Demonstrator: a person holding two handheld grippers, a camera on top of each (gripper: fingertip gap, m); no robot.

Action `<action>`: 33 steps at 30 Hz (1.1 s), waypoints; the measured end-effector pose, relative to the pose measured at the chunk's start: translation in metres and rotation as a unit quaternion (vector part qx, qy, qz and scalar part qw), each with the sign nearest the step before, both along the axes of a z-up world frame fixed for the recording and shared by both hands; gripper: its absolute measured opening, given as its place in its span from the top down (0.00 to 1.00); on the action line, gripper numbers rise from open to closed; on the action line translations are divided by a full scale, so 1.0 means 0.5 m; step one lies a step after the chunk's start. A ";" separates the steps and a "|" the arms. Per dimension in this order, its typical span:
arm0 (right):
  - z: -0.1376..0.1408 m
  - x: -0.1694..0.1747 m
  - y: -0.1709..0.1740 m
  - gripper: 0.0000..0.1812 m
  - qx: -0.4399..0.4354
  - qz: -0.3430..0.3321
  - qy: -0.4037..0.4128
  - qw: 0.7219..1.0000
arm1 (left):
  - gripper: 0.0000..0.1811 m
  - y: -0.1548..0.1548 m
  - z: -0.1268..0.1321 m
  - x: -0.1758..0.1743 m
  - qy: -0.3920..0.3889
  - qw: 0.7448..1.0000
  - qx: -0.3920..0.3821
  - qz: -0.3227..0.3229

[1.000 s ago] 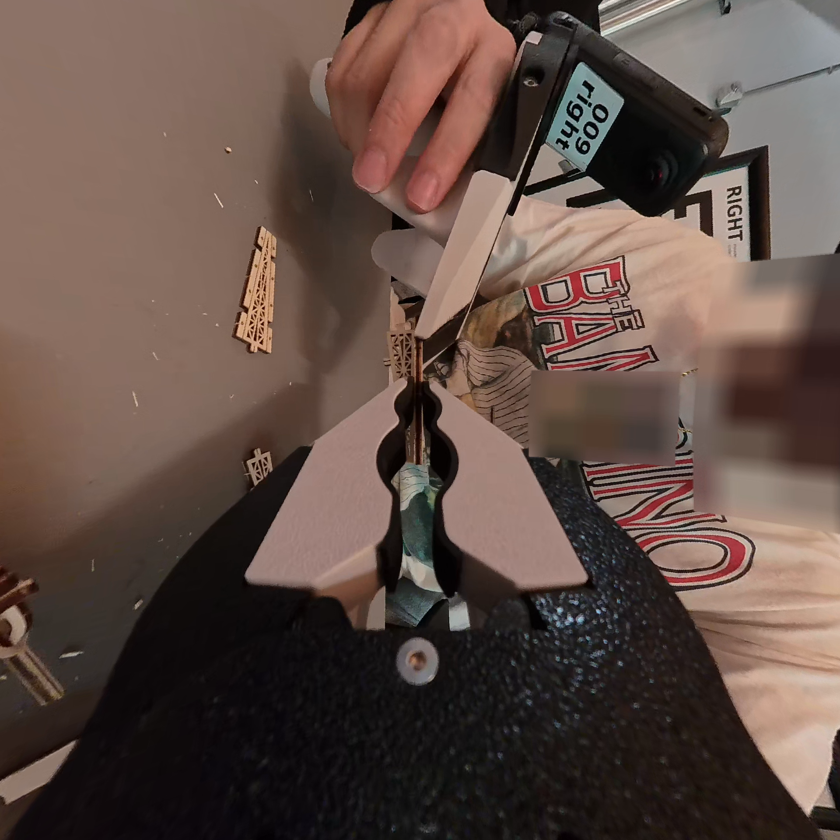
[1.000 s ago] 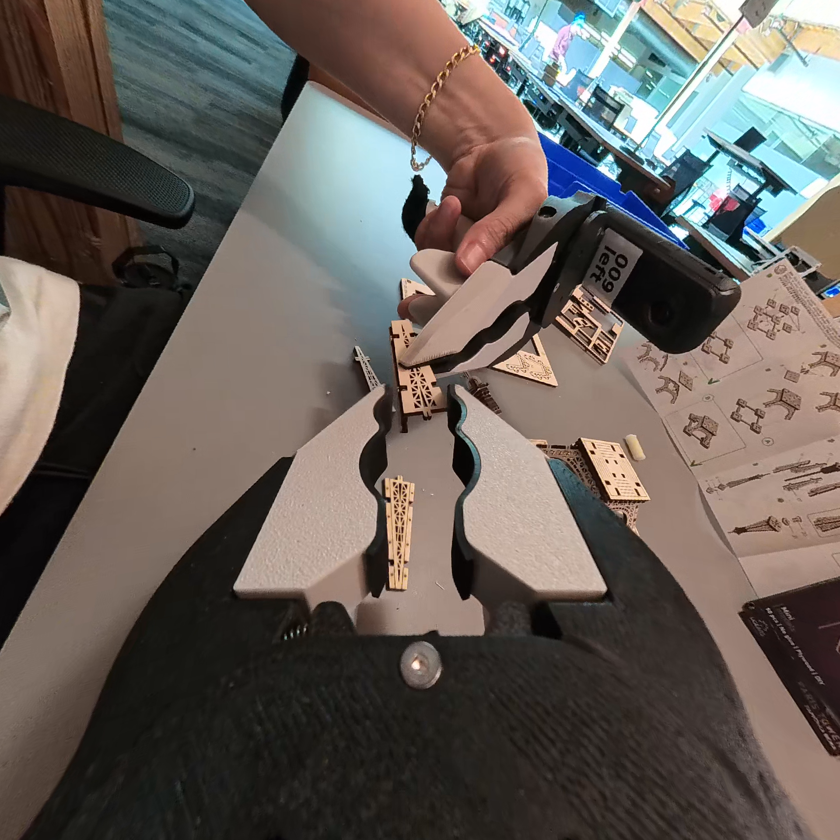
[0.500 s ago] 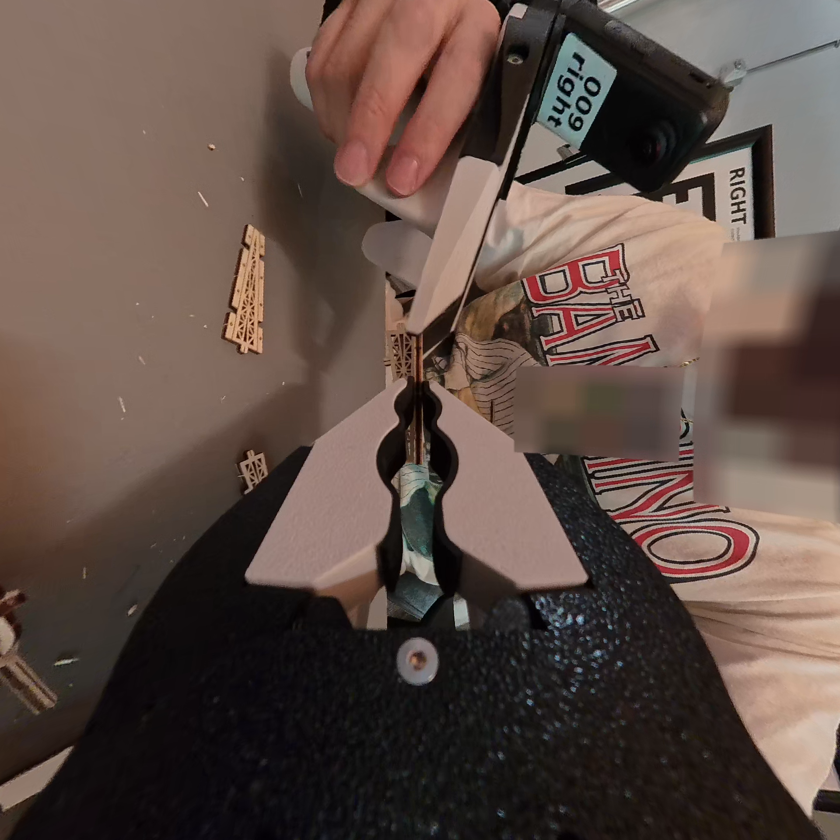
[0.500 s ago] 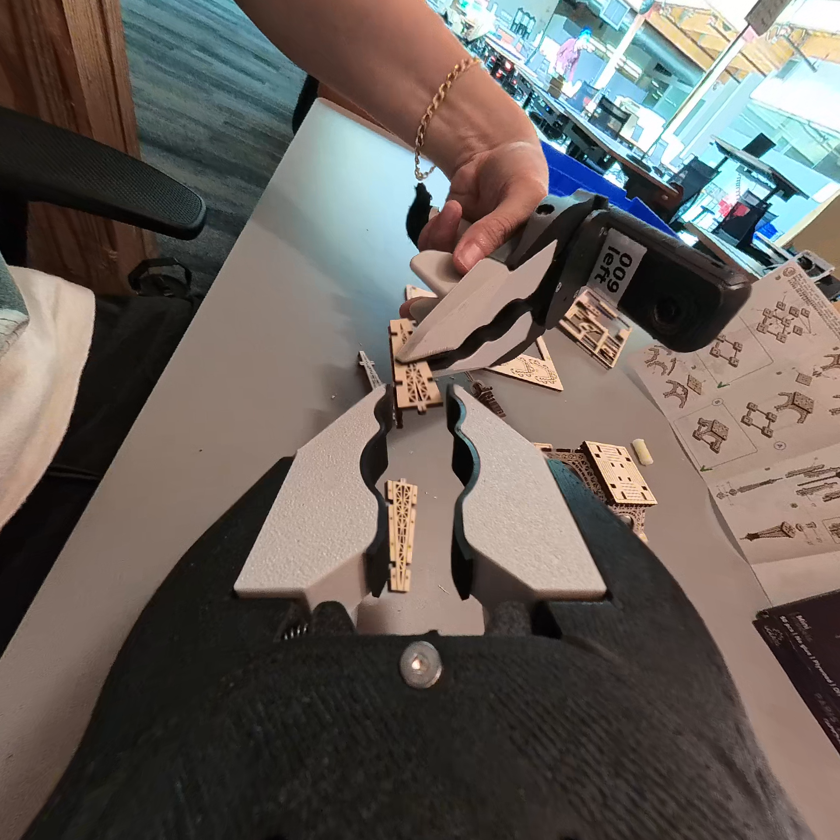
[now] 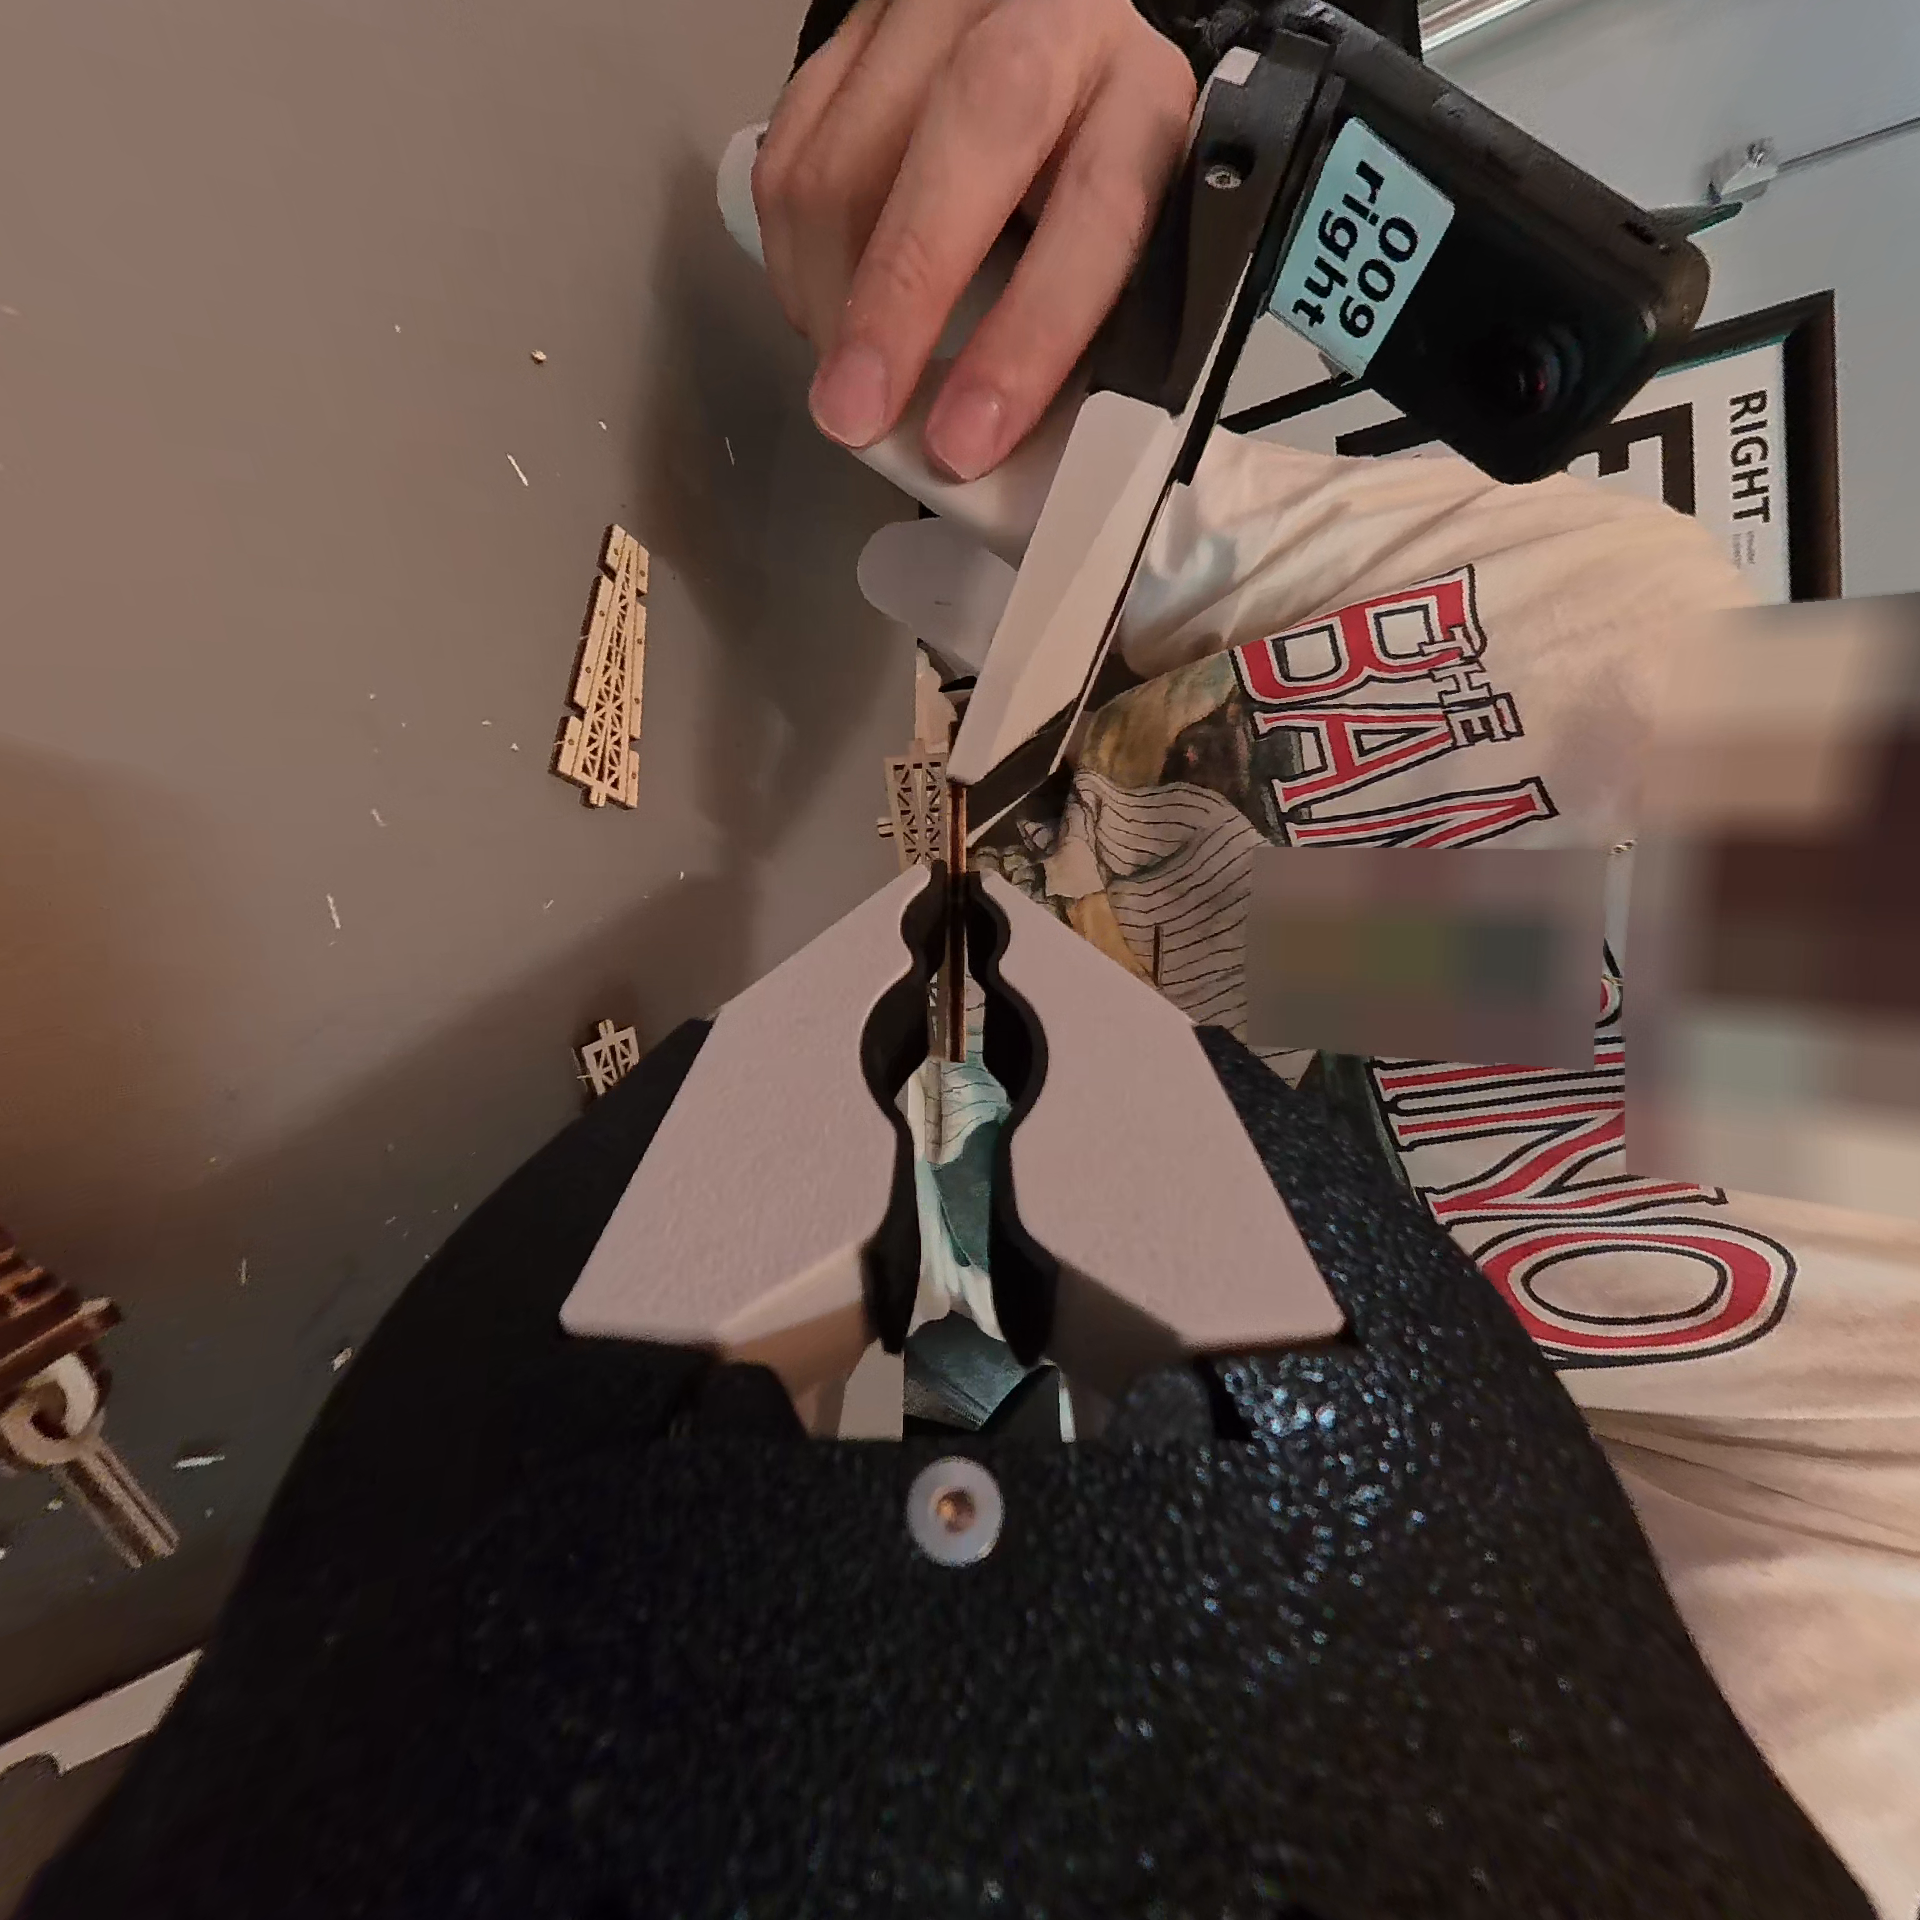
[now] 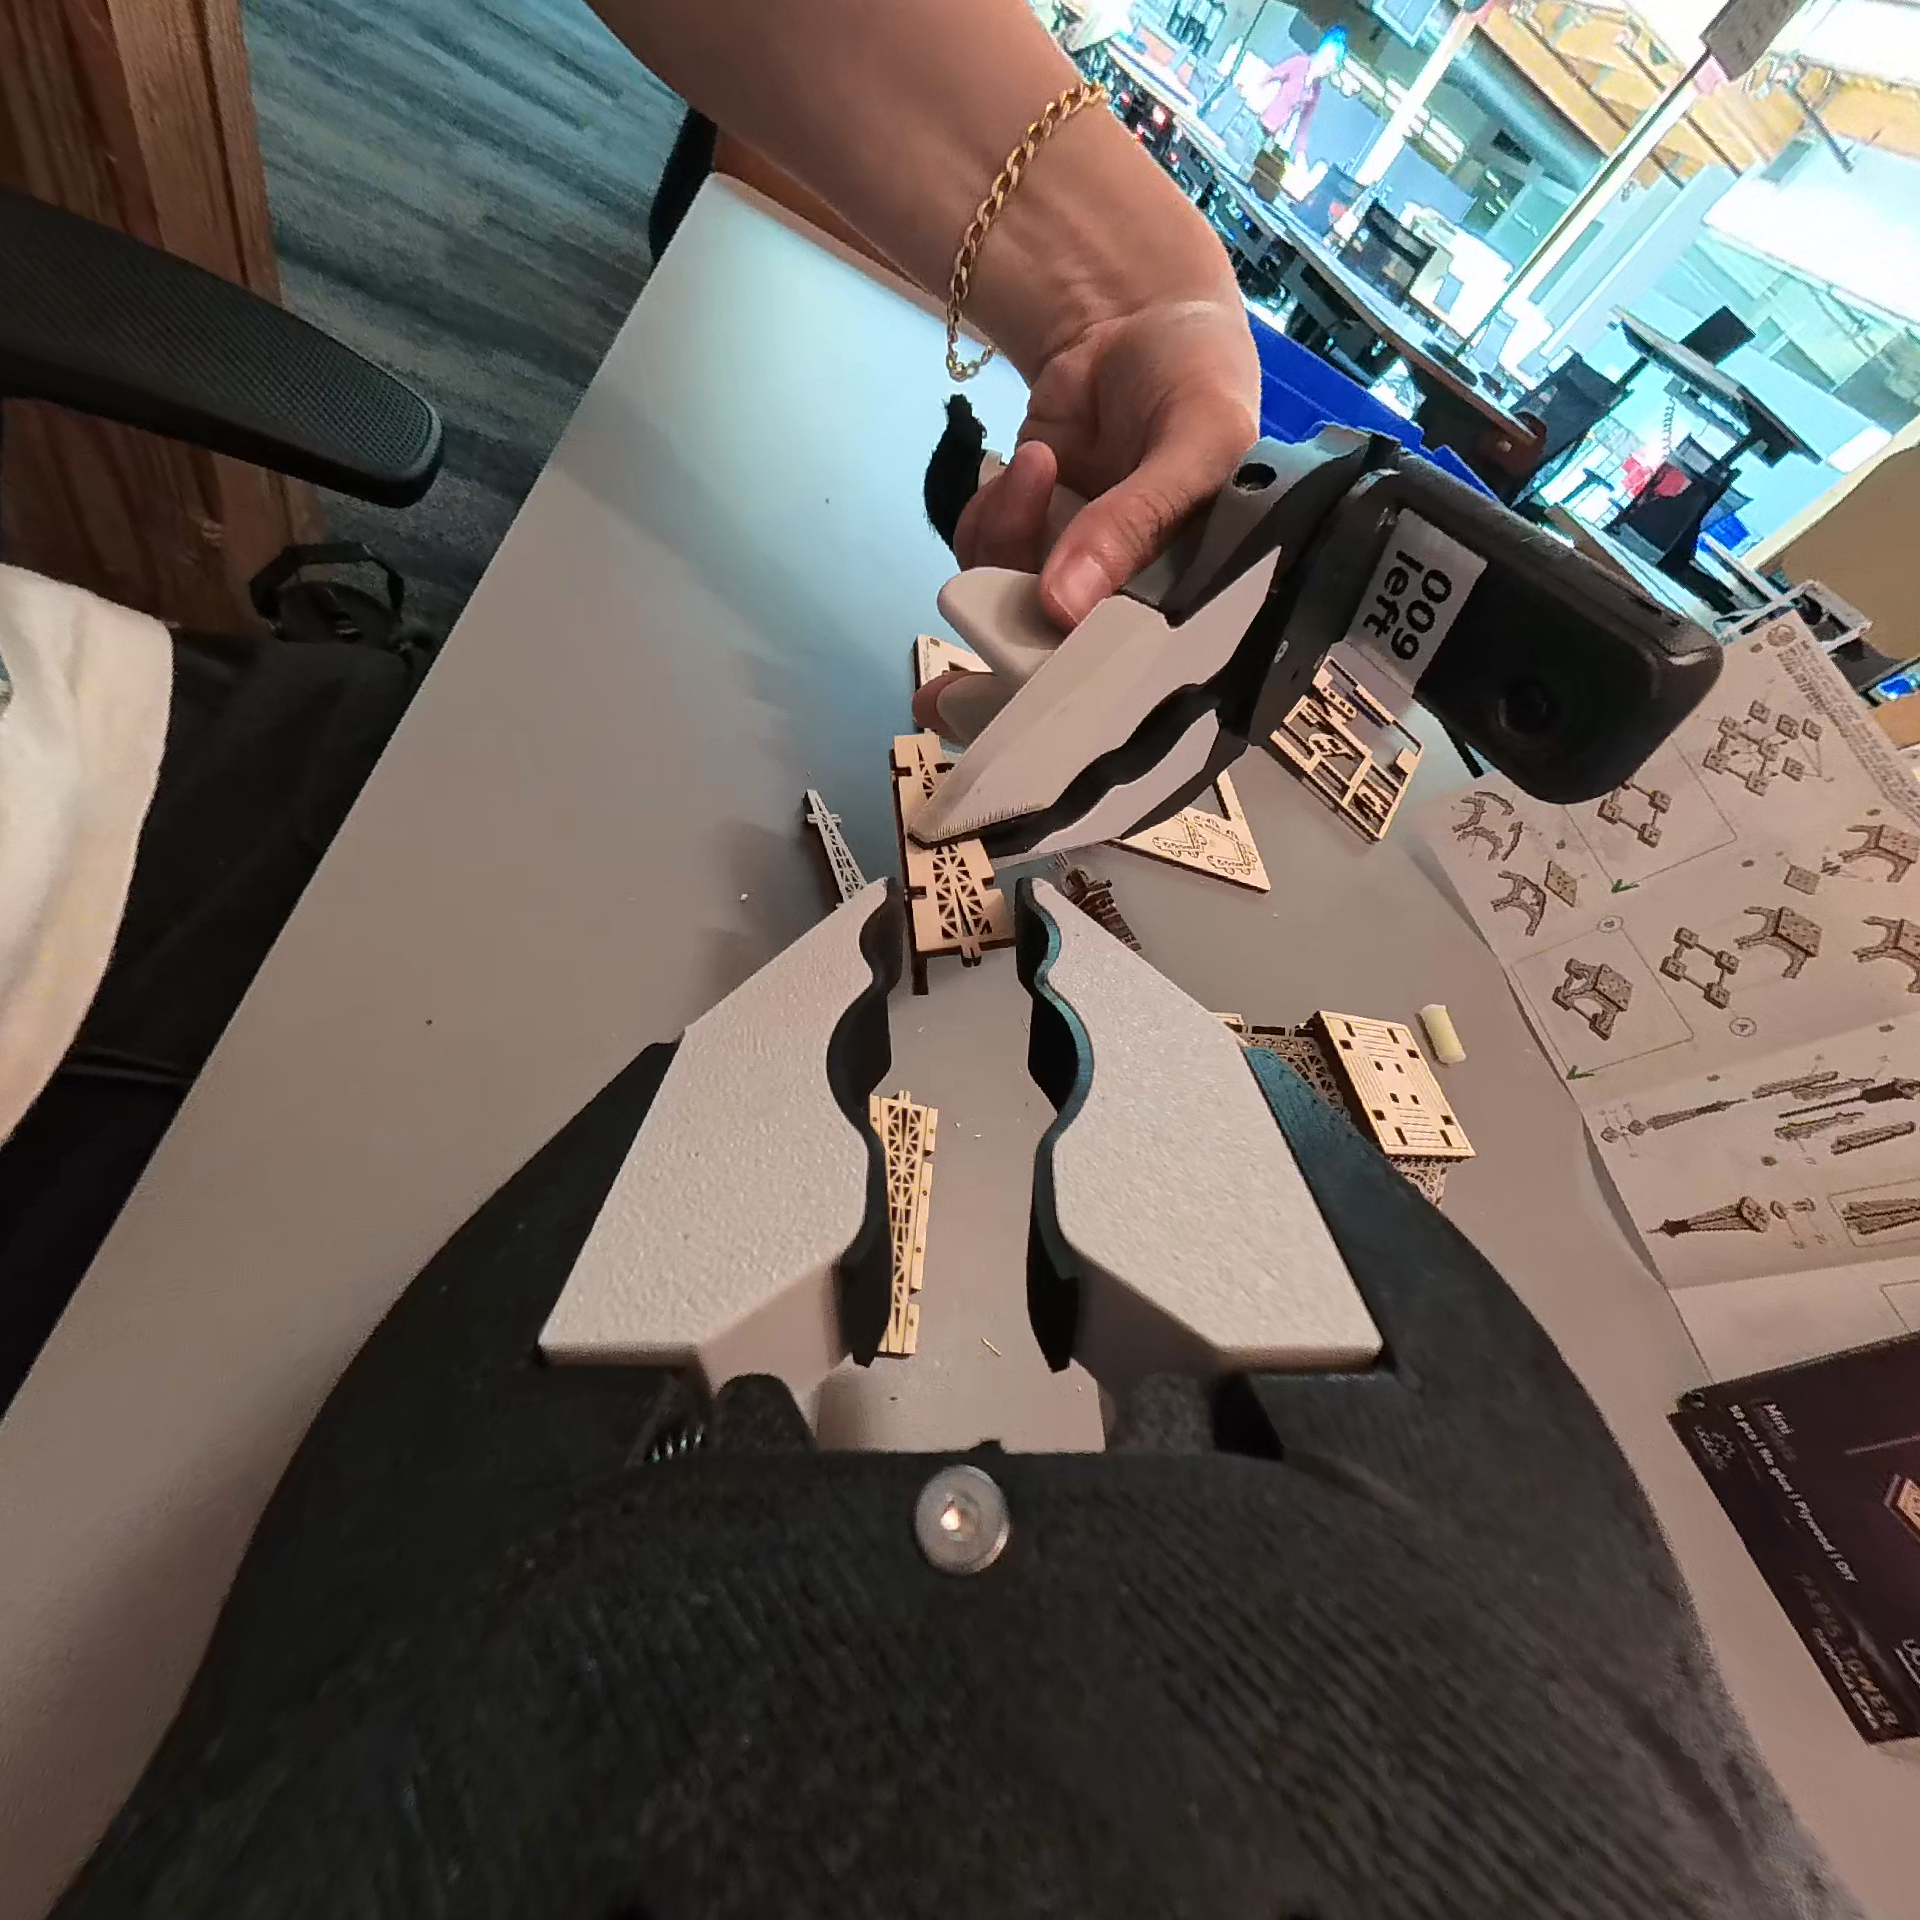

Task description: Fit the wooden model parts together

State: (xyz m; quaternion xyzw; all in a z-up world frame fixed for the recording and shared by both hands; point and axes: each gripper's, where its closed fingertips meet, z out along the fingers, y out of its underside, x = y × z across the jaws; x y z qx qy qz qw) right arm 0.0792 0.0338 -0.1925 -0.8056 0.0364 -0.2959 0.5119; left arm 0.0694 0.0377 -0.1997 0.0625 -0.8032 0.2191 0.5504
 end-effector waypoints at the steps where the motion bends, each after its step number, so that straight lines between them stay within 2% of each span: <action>1: -0.001 0.001 0.000 0.90 -0.004 -0.001 -0.002 1.000 | 1.00 0.000 -0.001 0.001 -0.002 1.000 0.000 0.001; 15: -0.011 0.001 -0.001 0.90 -0.060 -0.013 -0.022 0.998 | 1.00 -0.001 -0.008 0.003 -0.026 1.000 -0.003 -0.001; 25: -0.005 -0.006 0.005 0.91 -0.060 -0.010 -0.017 0.998 | 1.00 0.004 -0.003 -0.001 -0.018 1.000 -0.010 -0.007; 33: 0.004 -0.005 0.007 0.91 -0.040 -0.016 -0.059 0.997 | 1.00 0.005 0.005 -0.001 -0.007 1.000 -0.014 0.001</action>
